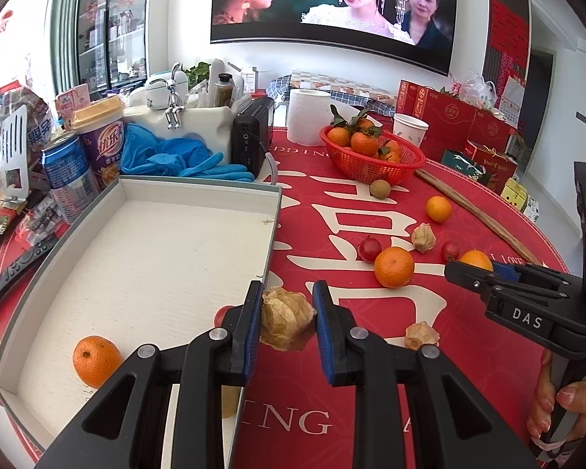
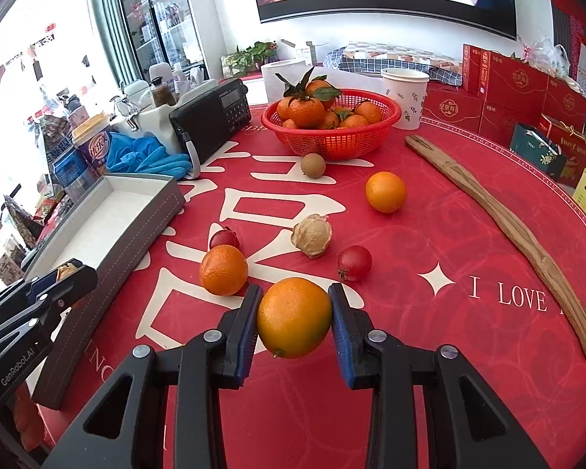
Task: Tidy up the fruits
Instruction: 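Carry the husked fruit and orange over the white tray and open both tools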
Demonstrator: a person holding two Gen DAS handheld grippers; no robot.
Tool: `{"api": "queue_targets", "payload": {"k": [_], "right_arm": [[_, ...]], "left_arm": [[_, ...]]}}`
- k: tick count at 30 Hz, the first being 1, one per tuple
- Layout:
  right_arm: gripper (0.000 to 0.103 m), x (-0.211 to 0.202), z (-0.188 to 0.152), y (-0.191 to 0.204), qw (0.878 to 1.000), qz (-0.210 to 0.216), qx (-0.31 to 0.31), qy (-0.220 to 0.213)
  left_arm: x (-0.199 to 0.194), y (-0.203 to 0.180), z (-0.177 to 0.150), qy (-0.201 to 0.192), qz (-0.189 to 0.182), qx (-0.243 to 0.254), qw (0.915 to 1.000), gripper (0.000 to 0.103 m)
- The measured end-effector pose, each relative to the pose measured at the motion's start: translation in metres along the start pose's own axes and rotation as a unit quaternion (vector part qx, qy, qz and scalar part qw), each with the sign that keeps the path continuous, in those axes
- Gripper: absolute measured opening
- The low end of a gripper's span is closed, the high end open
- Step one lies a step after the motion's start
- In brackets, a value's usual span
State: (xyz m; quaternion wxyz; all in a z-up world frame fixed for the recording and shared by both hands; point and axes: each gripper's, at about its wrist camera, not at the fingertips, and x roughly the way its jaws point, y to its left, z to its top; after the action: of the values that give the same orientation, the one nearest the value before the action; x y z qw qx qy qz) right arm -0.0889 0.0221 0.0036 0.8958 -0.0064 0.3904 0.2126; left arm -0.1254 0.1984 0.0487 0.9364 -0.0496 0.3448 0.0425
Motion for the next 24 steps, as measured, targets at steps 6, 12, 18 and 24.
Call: {"api": "queue_targets", "payload": {"k": [6, 12, 18, 24], "right_arm": [[0.035, -0.004, 0.007, 0.019, 1.0, 0.02, -0.013, -0.01], [0.035, -0.007, 0.017, 0.051, 0.998, 0.042, -0.042, -0.022], [0.035, -0.001, 0.031, 0.09, 0.995, 0.073, -0.064, -0.018], [0.035, 0.023, 0.038, 0.131, 0.991, 0.1, -0.086, 0.009]], "left_arm": [[-0.011, 0.01, 0.006, -0.017, -0.001, -0.009, 0.9998, 0.028], [-0.015, 0.028, 0.01, -0.023, 0.009, -0.027, 0.9993, 0.028], [-0.018, 0.057, 0.015, -0.027, 0.031, -0.06, 0.9973, 0.028], [-0.015, 0.088, 0.013, -0.01, 0.047, -0.102, 0.9936, 0.028]]}}
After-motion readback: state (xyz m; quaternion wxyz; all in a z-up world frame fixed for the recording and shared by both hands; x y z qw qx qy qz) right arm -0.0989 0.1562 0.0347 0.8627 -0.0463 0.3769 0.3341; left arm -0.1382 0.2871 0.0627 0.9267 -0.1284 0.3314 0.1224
